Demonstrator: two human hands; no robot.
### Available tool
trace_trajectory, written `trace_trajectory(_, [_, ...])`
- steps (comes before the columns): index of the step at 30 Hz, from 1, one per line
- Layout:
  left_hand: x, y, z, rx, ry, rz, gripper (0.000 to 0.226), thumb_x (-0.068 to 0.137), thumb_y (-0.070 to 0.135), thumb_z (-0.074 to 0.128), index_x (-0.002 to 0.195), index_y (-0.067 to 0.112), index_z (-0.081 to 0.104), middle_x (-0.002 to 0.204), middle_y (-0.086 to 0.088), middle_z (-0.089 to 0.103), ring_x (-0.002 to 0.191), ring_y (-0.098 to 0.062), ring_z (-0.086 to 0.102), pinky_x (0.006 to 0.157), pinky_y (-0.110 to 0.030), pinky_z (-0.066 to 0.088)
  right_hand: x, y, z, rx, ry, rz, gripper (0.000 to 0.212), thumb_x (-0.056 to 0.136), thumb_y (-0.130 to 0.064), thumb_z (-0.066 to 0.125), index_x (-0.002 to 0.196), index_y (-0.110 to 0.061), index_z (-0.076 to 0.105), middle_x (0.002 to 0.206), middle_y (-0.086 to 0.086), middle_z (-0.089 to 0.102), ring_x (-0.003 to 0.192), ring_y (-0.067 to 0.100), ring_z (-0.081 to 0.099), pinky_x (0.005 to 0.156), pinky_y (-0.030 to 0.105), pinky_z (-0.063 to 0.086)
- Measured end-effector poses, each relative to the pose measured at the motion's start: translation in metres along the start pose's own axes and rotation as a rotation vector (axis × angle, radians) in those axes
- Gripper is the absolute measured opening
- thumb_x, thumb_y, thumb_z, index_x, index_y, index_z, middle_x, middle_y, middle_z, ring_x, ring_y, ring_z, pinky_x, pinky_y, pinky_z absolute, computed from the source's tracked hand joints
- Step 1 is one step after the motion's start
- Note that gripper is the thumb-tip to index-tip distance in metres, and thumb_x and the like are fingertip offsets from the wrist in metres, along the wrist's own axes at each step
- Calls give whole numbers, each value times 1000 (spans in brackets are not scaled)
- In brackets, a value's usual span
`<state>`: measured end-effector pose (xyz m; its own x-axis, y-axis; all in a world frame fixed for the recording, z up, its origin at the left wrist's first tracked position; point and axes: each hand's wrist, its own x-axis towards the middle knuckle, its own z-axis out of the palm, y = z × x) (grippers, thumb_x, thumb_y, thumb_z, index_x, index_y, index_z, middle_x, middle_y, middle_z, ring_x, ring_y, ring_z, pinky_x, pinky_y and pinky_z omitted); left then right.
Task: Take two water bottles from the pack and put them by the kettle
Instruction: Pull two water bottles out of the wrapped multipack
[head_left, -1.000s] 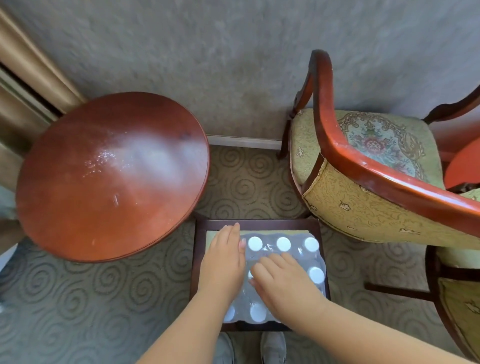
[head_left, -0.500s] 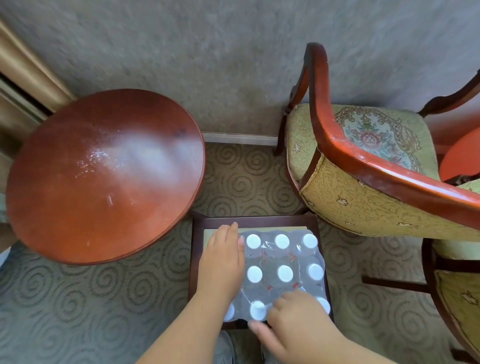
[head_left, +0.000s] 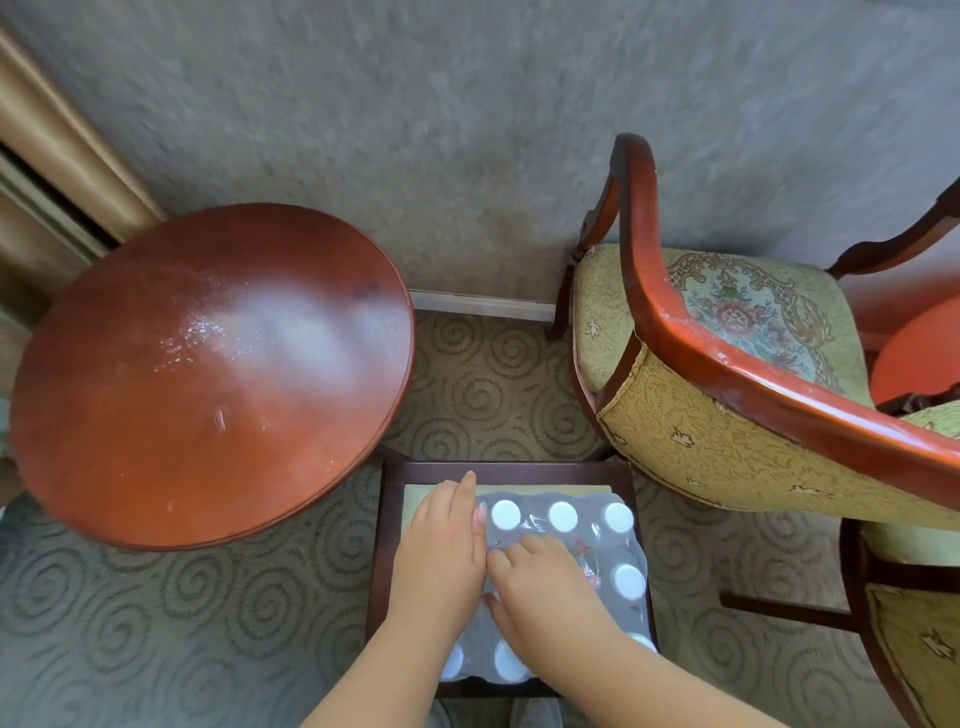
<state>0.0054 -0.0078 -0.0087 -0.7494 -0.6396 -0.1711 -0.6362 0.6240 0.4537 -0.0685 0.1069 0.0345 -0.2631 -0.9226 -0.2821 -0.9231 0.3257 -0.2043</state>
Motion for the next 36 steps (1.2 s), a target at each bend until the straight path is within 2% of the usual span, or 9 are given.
trace_trajectory(6, [1,-5,1,-104,-3,5,49,106,34,32,150,20,49,124,8,60,112,-13,53,95,-29,46,-33,10,-59,303,292,23,21,71,-23,85,69,-13,67,62,0,62,62,25,57,66,35,48])
trace_trajectory(10, [1,-6,2,-122,-6,8,48,106,34,33,148,20,50,127,9,59,115,-12,50,98,-26,42,-52,28,-134,477,519,158,14,77,-34,76,79,-21,74,73,-12,68,77,7,56,77,22,43])
trace_trajectory(14, [3,-3,-3,-111,-80,-4,46,108,33,34,151,22,46,135,8,55,123,-12,47,104,-28,41,-54,48,-189,601,486,291,16,84,-32,77,72,-22,73,70,-6,72,74,10,66,70,35,52])
trace_trajectory(20, [-4,12,-89,-737,-184,-129,33,110,36,43,141,42,48,166,12,28,155,-5,1,122,-35,5,-56,52,-223,585,511,271,11,81,-23,80,72,-20,74,71,-3,74,73,13,67,69,38,53])
trace_trajectory(23, [-23,16,-136,-842,-246,49,82,79,78,63,151,55,31,165,25,24,154,1,10,119,-38,15,-54,39,-240,531,544,206,12,81,-23,80,73,-18,73,71,-4,72,75,15,65,75,35,50])
trace_trajectory(26, [-37,45,-167,-775,-311,205,115,59,70,88,153,58,23,160,35,26,149,6,23,110,-32,27,-47,19,-259,492,552,107,15,81,-20,82,72,-13,73,67,-1,69,70,18,62,74,26,44])
trace_trajectory(29, [-28,75,-174,-722,-159,151,78,52,50,87,120,60,51,116,41,61,111,5,62,85,-17,52,-37,-7,-271,522,543,45,22,82,-23,78,72,-5,70,64,8,66,67,26,60,68,32,44])
trace_trajectory(31, [-24,79,-174,-617,16,124,58,58,40,81,112,43,59,96,36,65,89,13,65,70,-7,52,-29,-24,-275,539,583,-5,27,83,-26,76,72,-3,67,64,10,64,66,28,58,66,38,46])
trace_trajectory(36, [-29,70,-179,-494,175,51,48,65,48,81,109,40,61,97,23,70,90,8,67,66,-12,50,-18,-16,-241,817,564,106,58,92,-72,48,77,-18,62,66,-2,59,61,11,54,58,34,44])
